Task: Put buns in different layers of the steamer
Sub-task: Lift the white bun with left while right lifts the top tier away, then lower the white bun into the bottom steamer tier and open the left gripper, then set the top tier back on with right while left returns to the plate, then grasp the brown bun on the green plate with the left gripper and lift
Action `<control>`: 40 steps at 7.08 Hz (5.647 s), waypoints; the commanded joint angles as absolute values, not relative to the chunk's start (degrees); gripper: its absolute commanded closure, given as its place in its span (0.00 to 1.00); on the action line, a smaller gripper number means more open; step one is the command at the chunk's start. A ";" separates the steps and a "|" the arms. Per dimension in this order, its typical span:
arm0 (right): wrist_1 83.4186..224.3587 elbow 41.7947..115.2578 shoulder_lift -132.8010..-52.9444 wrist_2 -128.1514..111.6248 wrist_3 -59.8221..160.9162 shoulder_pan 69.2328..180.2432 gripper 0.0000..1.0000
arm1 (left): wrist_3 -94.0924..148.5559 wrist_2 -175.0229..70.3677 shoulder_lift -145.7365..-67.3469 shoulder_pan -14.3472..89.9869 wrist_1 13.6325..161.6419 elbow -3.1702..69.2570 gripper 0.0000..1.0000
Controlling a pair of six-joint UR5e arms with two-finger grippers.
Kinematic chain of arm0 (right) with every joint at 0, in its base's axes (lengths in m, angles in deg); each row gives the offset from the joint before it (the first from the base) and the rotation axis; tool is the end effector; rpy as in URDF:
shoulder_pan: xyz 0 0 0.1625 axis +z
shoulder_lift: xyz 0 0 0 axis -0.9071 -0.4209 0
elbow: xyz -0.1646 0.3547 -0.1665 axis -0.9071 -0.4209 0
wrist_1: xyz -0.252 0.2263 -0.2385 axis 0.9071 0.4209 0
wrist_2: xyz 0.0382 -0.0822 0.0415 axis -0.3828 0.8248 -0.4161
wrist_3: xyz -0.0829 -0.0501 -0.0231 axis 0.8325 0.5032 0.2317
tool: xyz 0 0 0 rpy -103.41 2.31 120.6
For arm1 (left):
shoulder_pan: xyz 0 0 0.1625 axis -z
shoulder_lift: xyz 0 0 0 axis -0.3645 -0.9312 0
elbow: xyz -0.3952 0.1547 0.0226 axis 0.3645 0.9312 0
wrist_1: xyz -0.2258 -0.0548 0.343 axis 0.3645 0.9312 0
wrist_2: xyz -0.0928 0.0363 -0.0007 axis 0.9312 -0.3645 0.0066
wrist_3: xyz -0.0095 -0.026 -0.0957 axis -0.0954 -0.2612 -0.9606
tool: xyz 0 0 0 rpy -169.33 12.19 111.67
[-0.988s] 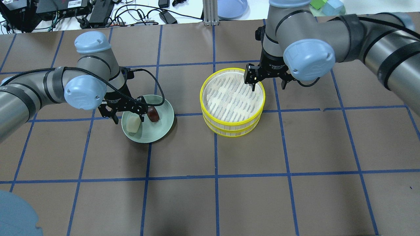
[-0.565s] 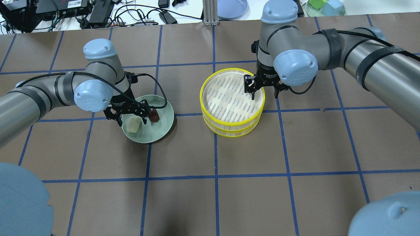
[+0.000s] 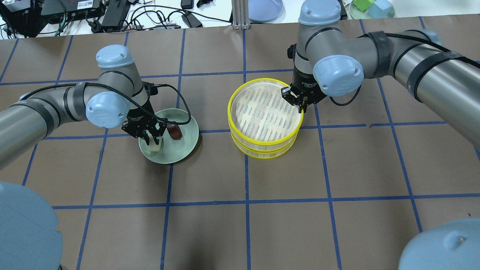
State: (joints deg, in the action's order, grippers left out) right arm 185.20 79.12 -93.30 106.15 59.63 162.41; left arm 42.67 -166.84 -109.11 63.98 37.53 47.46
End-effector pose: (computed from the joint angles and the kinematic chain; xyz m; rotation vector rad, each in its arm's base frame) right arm 0.2054 -0.5728 0.2993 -0.0016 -3.1030 -0.1353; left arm -0.0837 -0.5531 0.1968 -0.0960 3.0771 0.3737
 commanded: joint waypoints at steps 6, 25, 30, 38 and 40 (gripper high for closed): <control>168.22 77.82 -112.26 113.26 69.79 149.44 0.99 | 34.02 -160.73 -104.70 70.87 41.41 38.15 1.00; 169.50 76.94 -104.75 110.73 68.25 153.74 1.00 | 37.05 -164.39 -107.24 69.52 36.13 45.05 0.00; 182.07 77.11 -92.24 110.56 58.26 164.86 1.00 | 34.93 -163.86 -111.90 69.42 32.02 46.40 0.07; 184.54 77.20 -90.91 111.00 59.48 165.30 0.00 | 40.56 -163.77 -107.72 67.31 29.53 44.04 1.00; 184.28 75.98 -95.63 111.17 59.66 165.04 0.00 | 39.42 -163.42 -101.74 69.67 32.51 42.72 1.00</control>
State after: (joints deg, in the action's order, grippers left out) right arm 184.47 76.60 -92.86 111.06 59.45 165.21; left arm 39.99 -163.54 -105.06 68.44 30.54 43.53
